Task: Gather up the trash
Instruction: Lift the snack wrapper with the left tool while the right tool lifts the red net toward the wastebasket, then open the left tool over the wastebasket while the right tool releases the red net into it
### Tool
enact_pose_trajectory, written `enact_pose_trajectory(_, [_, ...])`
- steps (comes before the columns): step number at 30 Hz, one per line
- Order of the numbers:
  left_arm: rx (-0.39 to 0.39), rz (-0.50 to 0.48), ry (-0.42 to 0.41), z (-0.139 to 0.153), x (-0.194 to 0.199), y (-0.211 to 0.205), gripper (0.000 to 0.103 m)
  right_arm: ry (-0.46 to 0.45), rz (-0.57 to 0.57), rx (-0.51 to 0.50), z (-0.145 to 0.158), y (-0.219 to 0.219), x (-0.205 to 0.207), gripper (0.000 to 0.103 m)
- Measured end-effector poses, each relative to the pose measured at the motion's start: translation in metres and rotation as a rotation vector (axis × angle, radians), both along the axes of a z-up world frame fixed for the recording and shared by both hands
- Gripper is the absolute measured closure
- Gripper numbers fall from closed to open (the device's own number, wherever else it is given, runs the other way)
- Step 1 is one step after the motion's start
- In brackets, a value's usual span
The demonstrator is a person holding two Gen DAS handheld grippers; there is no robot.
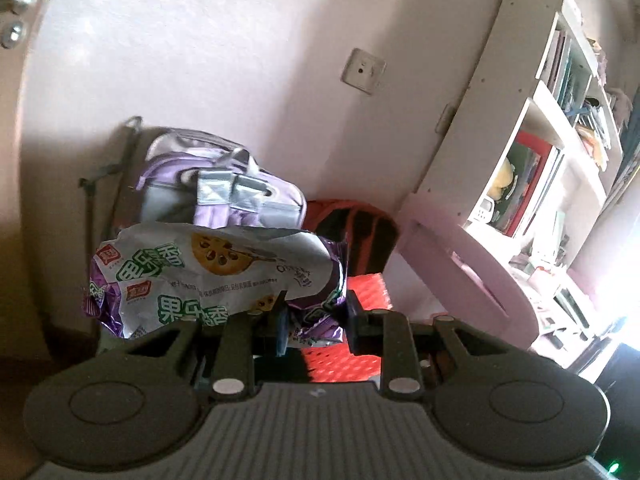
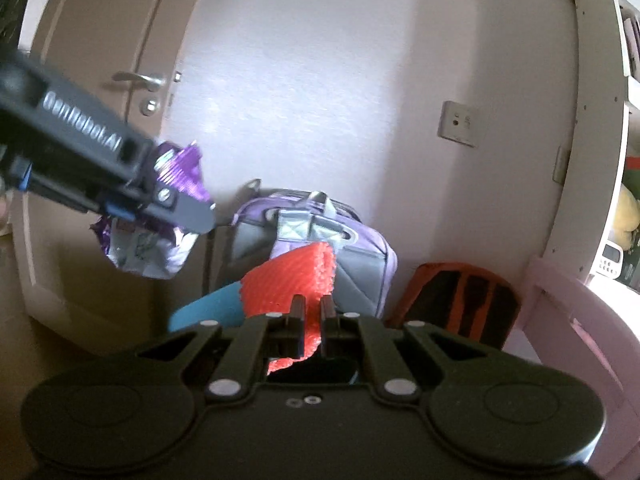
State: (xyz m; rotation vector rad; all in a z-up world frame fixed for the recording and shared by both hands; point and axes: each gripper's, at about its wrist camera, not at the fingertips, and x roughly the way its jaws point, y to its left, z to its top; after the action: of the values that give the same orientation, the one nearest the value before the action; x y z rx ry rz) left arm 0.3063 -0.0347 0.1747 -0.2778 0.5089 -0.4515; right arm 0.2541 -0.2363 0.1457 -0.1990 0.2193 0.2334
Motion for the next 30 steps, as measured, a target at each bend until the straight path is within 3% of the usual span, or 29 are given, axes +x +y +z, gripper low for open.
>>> enact_pose_trajectory(15, [-0.148,-0.015,0.144,-0.081,0.102,-0.017,0.077,0.143,-0.004,-0.033,-0.039,-0.003,0.083,0.098])
enact_pose_trajectory(25, [-0.08,0.002,0.269,-0.132,0.133,-0.026,0.076,0.219,0.031,-0.078,-0.068,0.006,0.11,0.097])
enact_pose_trajectory(30, [-0.042,-0.029,0.317,-0.149,0.137,-0.033,0.075,0.25,0.044,-0.08,-0.075,0.003,0.116,0.091])
